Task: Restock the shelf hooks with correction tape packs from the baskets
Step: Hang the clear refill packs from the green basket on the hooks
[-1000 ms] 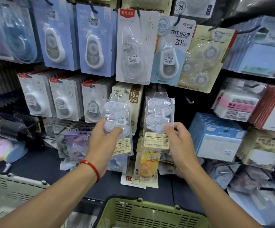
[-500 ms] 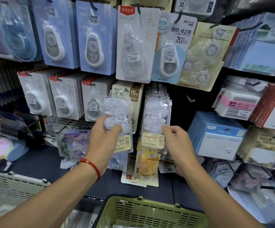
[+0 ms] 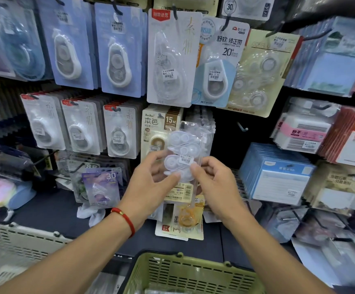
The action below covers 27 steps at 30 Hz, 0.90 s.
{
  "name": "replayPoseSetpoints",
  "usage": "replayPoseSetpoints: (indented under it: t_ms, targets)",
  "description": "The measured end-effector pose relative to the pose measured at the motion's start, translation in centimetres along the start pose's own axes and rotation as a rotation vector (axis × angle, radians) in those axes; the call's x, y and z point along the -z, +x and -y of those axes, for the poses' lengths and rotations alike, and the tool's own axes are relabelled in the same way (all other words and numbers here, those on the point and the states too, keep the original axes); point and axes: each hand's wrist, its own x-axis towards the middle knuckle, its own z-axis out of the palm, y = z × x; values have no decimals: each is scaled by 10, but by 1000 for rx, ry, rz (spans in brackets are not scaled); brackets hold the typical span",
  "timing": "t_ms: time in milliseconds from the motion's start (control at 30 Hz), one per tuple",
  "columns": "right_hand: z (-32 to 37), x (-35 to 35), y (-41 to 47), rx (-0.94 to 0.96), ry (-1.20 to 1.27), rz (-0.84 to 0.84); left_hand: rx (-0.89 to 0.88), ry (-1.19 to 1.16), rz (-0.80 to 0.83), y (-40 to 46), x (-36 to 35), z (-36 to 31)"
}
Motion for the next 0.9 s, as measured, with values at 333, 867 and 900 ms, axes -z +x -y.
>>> replayPoseSetpoints:
  t_ms: [333,867,900]
  targets:
    - [1,11,7,-65,95,-167,7,18,56,-2,-4,-2]
    - [-27,13,3,328,-883,-35,-350,785,-75,21,16,14]
    - [-28,10,8,356,-936,37,-390,838,-71,24,17,16]
